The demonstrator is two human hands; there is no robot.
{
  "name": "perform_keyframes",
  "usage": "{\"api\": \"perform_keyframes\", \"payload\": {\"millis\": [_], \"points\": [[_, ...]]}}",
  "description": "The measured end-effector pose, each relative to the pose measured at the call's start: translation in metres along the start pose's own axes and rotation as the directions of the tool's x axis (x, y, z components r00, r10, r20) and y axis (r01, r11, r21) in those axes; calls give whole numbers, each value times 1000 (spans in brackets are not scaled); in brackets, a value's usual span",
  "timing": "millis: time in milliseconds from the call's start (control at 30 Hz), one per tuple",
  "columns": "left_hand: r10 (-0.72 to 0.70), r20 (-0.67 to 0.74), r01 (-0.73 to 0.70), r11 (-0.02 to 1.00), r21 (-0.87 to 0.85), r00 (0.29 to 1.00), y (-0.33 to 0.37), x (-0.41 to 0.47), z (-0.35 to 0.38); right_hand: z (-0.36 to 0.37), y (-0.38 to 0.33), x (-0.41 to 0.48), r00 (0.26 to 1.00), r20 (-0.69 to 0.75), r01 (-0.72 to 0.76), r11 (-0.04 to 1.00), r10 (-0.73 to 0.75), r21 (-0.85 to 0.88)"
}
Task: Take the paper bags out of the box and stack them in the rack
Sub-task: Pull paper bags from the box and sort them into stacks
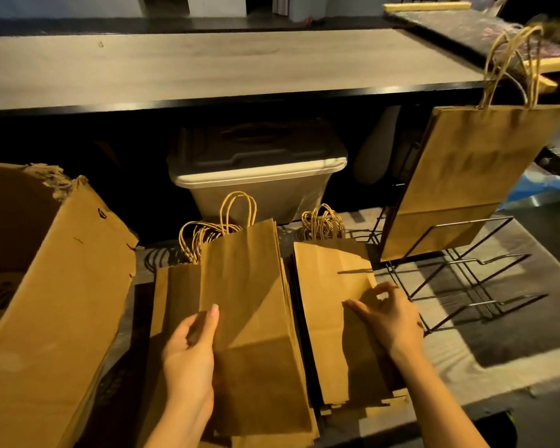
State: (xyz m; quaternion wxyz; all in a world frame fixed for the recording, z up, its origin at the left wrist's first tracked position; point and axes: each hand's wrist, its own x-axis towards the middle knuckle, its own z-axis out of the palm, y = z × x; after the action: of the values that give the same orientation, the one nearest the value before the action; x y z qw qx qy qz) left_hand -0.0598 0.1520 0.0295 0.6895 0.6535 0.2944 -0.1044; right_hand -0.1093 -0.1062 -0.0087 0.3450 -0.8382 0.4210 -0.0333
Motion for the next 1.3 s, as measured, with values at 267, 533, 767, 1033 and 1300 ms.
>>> {"api": "perform_keyframes", "payload": {"millis": [267,533,767,1033,1300], "points": [[49,285,-54,999,10,957,0,-12,15,-7,-4,-1,992,-72,79,947,-107,-312],[65,464,-163,971,175,883,-2,-25,46,-24,-24,-21,902,377,-20,854,-208,520],[34,600,-296,892,343,799,-6,-37,76,-27,-20,-18,938,241,134,900,-250,415],[-101,625,-456,596,661,774,-12,-47,91,-9,11,-17,989,62,106,936,-134,336],[-275,612,-281,702,655,742,-17,-41,92,-2,15,-25,969,150,148,950,-195,275]]}}
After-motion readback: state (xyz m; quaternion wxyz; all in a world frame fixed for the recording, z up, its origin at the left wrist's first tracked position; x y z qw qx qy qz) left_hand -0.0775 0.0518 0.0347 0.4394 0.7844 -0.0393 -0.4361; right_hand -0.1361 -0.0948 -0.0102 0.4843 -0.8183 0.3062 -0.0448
